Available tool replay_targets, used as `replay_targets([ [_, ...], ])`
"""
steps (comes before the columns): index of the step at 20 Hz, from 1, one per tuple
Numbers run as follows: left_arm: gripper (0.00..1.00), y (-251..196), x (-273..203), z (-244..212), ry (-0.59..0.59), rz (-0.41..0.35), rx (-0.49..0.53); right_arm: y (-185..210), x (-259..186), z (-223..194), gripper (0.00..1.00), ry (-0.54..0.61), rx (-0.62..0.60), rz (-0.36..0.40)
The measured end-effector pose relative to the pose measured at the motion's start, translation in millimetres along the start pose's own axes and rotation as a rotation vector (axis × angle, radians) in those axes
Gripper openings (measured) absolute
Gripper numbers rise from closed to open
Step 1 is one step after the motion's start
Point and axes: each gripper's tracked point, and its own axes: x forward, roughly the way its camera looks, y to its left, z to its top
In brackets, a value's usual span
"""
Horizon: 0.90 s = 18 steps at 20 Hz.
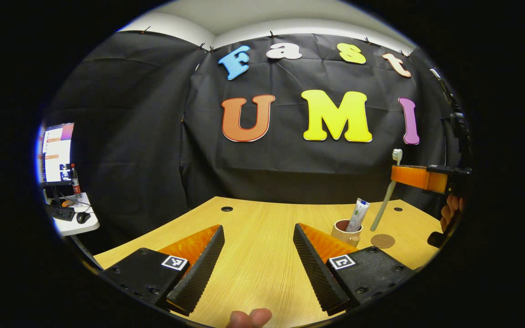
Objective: Put the toothbrush and toothpaste on the desktop into the cup, then pick up the cup and place it on the coaster on the desktop.
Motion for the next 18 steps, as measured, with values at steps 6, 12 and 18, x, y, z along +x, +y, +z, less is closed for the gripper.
replay_targets([
  [6, 0.96, 19.5, 2.5, -9.5, 0.015, 0.032, -0.006, -6.7, 43.6, -12.0, 0.0, 0.003, 0.08, -0.016],
  [12, 0.96, 28.3, 4.4, -15.9, 0.029, 0.049, -0.007, -16.5, 72.5, -50.9, 0.0, 0.106, 0.112, -0.045],
  [18, 0.96, 26.7, 4.7, -19.4, 0.036, 0.049, -0.006, -9.8, 74.9, -58.4, 0.02, 0.123, 0.086, -0.037],
])
